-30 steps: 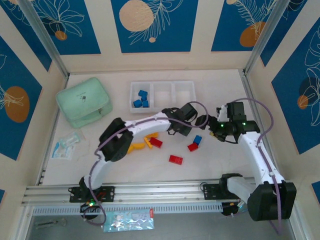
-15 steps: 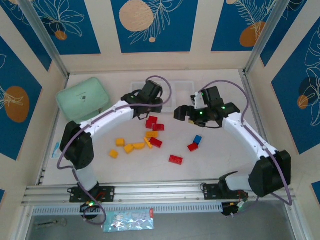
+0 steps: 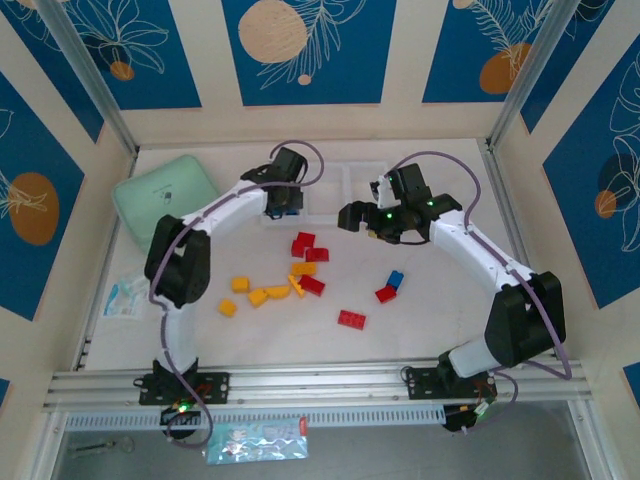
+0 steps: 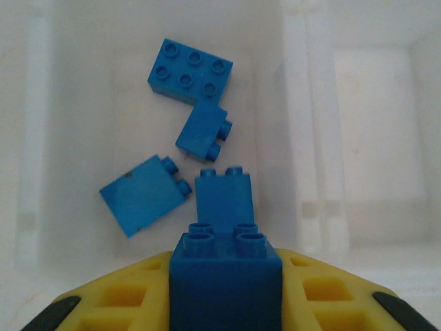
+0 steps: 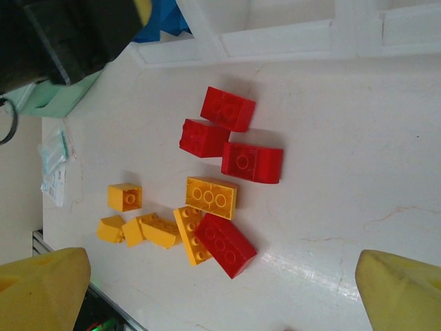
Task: Sort the legos into containers by color
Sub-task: Place the lego in the container, then pick up the lego from the center of the table.
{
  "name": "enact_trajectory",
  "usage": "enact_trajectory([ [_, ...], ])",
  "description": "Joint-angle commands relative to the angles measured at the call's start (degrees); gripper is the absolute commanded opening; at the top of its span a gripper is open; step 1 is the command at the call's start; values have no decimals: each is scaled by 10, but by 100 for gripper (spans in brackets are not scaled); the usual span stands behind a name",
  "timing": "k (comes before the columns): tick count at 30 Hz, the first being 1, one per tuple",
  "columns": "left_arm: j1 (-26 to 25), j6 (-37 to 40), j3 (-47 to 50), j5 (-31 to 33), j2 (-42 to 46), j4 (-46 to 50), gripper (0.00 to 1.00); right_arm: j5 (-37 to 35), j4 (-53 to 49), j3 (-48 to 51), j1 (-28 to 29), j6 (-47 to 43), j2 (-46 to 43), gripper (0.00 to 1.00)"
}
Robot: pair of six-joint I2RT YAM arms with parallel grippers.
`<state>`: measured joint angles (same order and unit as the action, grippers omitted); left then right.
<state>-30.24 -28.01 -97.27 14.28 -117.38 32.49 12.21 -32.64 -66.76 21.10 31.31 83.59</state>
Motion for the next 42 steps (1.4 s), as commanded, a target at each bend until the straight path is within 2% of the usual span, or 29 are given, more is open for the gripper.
enact_trajectory([
  [1, 16, 18, -64, 28, -38, 7, 30, 2, -2, -10, -6, -4, 2, 99],
  [4, 18, 31, -114, 42, -77, 15, 33, 4, -2, -8, -10, -4, -3, 99],
  [6, 18, 36, -150, 54, -101, 35, 42, 4, -6, -10, -14, -5, -6, 99],
  [8, 18, 40, -174, 64, -115, 53, 47, 5, -9, -11, -18, -7, -10, 99],
  [10, 19, 43, -179, 64, -116, 56, 57, 7, -10, -10, -23, -7, -15, 99],
  [14, 18, 38, -179, 50, -94, 71, 58, 18, -19, -12, -38, -10, -24, 99],
  [17, 5, 36, -153, -3, -52, 61, 59, 21, -26, 4, -56, -7, -39, 99],
  [24, -58, -15, -24, -109, 49, 7, 65, 22, -51, 74, -116, 13, -110, 99],
  [29, -129, -61, 48, -146, 90, -27, 67, 18, -83, 122, -149, 14, -170, 99],
  [36, -224, -117, 56, -174, 62, -50, 68, 13, -126, 185, -186, 31, -241, 99],
  [42, -270, -121, 9, -174, -6, -51, 69, 11, -141, 214, -208, 45, -272, 99],
])
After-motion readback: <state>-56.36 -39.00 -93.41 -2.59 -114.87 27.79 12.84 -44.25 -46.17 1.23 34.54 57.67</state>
